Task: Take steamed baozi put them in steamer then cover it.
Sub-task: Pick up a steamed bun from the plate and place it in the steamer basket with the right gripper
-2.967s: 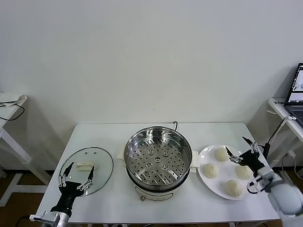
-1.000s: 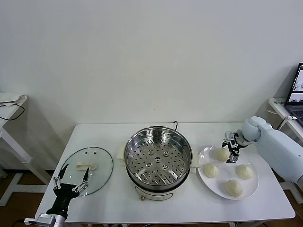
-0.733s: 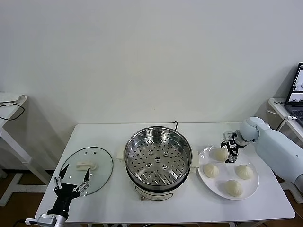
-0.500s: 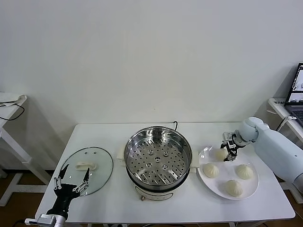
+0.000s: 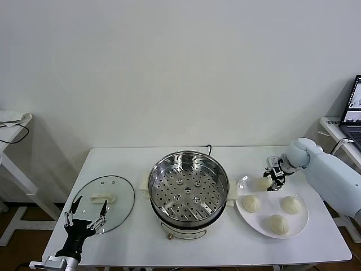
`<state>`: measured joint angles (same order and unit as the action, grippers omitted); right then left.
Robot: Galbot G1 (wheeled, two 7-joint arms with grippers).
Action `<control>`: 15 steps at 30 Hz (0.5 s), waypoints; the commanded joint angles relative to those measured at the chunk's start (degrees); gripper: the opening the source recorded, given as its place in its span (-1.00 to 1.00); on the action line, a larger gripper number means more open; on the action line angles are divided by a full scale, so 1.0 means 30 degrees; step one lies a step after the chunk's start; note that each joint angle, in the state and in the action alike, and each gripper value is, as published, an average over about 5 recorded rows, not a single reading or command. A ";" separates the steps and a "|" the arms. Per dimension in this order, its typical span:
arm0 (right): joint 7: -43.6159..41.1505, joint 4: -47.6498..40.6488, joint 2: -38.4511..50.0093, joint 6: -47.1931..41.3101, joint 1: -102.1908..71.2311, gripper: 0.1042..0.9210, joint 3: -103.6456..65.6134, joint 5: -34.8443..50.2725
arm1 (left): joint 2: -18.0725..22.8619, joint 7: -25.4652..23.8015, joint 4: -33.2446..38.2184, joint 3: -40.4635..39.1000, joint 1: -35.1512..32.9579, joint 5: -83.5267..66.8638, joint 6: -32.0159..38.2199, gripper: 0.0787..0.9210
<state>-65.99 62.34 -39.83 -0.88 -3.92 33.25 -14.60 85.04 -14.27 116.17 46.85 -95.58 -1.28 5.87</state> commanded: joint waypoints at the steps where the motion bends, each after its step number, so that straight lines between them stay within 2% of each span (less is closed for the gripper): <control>1: -0.1381 0.4222 0.2753 0.2776 0.4319 0.23 0.2812 0.3023 | -0.0074 0.0027 0.0266 -0.0054 -0.0130 0.0041 -0.0053 0.77; 7: -0.2600 0.6744 0.2666 0.6630 1.0642 0.24 0.7344 0.5031 | -0.0133 0.0023 0.0578 -0.0016 -0.0370 0.0100 -0.0038 0.77; 15: -0.2608 0.9593 -0.0223 0.9019 1.7642 0.24 1.2692 0.7002 | -0.0123 -0.0005 0.0527 0.0259 -0.0464 0.0073 -0.0055 0.77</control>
<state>-71.89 80.42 -36.58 16.27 25.82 54.33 -0.94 84.68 -14.25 117.69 47.31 -96.73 -1.00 5.80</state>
